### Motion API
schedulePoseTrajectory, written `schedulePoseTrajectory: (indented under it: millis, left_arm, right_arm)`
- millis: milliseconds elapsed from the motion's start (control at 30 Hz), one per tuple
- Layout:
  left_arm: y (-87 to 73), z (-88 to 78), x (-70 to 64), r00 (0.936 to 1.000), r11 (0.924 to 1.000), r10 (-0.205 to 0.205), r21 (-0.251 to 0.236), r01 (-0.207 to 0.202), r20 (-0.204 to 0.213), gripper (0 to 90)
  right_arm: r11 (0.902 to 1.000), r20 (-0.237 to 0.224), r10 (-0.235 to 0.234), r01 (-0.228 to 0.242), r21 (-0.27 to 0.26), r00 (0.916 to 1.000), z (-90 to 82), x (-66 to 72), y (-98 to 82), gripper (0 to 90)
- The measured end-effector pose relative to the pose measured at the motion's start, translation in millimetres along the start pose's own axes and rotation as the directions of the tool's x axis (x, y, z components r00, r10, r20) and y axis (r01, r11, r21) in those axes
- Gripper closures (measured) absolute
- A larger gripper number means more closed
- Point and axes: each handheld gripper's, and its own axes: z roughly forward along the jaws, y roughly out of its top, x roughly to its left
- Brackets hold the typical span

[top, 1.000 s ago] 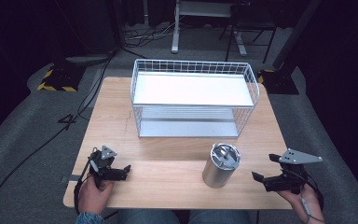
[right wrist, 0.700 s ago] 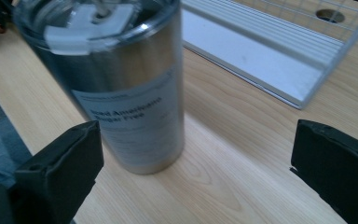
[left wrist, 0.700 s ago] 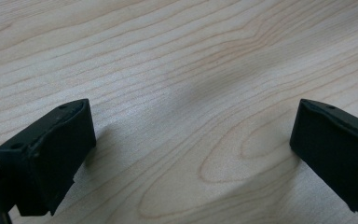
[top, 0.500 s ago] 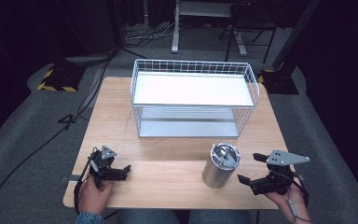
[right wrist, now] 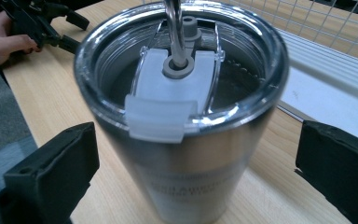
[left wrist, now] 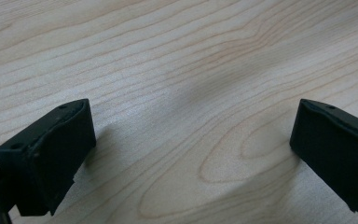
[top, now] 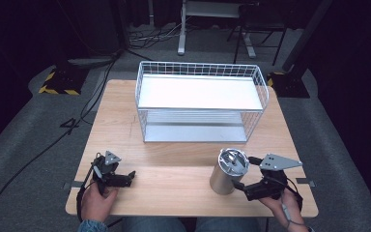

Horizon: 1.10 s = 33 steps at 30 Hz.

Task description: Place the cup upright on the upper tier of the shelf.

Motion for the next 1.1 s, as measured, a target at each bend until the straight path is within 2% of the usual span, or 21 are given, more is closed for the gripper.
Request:
schedulePoseTrajectory:
  millis: [200, 500, 700, 1100]
  left_arm:
    - [0.0, 0.0, 0.0, 1.0, 1.0, 0.0, 0.0, 0.0, 0.001, 0.5]
    - [0.0, 0.0, 0.0, 1.0, 1.0, 0.0, 0.0, 0.0, 0.0, 0.5]
    - [0.0, 0.0, 0.0, 1.0, 1.0, 0.0, 0.0, 0.0, 0.0, 0.5]
    - [0.0, 0.0, 0.0, 1.0, 1.0, 0.0, 0.0, 0.0, 0.0, 0.5]
  right_arm:
    - [0.9997, -0.016, -0.024, 0.024, 0.005, 0.9996, 15.9, 4.7, 3.6, 0.0]
    - [0.9997, -0.025, -0.021, 0.02, -0.015, 0.9995, 32.1, 3.2, 2.3, 0.1]
    - [0.9988, -0.041, -0.019, 0.017, -0.045, 0.999, 33.1, 0.9, 0.2, 2.5]
    - [0.9982, -0.03, -0.04, 0.038, -0.047, 0.9988, 31.6, 2.5, 0.9, 3.4]
